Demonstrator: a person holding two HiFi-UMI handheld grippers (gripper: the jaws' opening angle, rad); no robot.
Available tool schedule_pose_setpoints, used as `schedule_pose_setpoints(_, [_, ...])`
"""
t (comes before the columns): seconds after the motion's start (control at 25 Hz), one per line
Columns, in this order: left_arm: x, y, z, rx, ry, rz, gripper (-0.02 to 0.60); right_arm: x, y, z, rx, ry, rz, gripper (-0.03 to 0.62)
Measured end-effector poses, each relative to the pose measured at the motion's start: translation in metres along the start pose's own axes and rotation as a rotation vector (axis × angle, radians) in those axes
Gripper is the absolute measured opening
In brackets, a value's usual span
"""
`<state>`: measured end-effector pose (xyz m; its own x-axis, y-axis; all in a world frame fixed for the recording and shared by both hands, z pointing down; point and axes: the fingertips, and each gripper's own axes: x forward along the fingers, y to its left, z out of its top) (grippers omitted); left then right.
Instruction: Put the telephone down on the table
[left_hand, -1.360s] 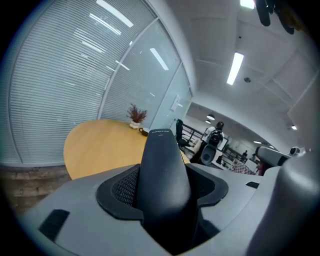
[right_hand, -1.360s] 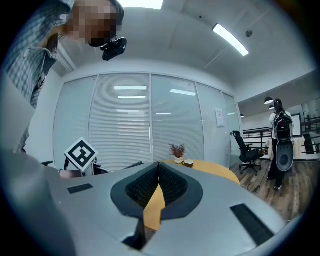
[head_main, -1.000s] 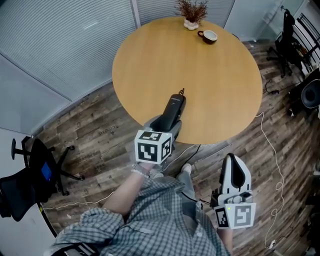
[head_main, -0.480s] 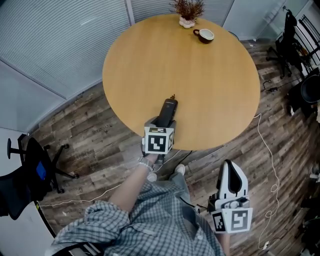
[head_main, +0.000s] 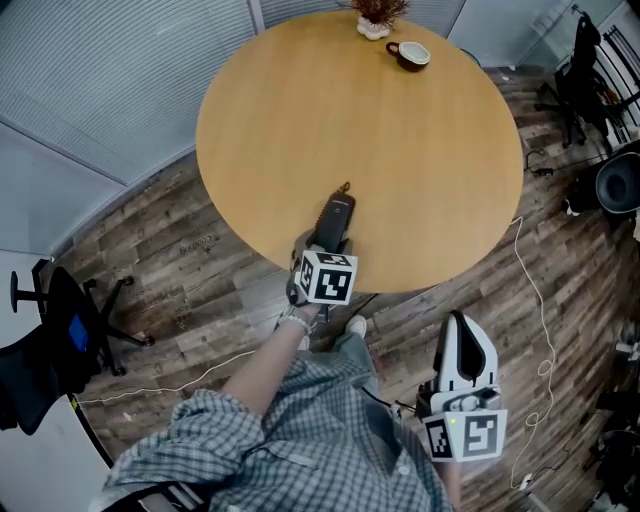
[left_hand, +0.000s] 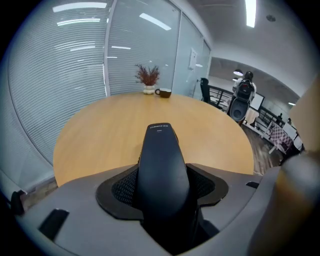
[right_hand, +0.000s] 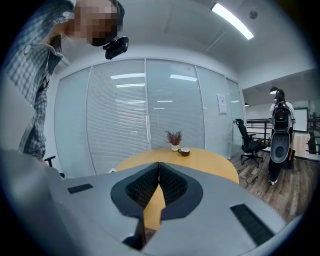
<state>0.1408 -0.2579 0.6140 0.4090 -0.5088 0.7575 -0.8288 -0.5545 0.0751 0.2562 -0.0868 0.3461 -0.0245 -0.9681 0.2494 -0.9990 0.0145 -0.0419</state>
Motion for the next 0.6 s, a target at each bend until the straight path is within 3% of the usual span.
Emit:
schedule_pose_setpoints(0.24, [0.007,-0.001,-0.008,-0.006,0.002,0.009,0.282,-0.001,-0.001,0.000,-0.004,0.003,-0.002,0.009])
schedule_pose_setpoints(0.36, [0.009,-0.005,-0.008,0.039,-0.004,0.013,0.282,-0.003,-0.002,0.000,-0.002,0.000,-0.005,0.009])
schedule_pose_setpoints(0.6, [0.003,-0.013,-0.004,0.013,-0.026,-0.076,0.312,-0.005,0.001,0.002,-0.003,-0.011,0.008,0.010])
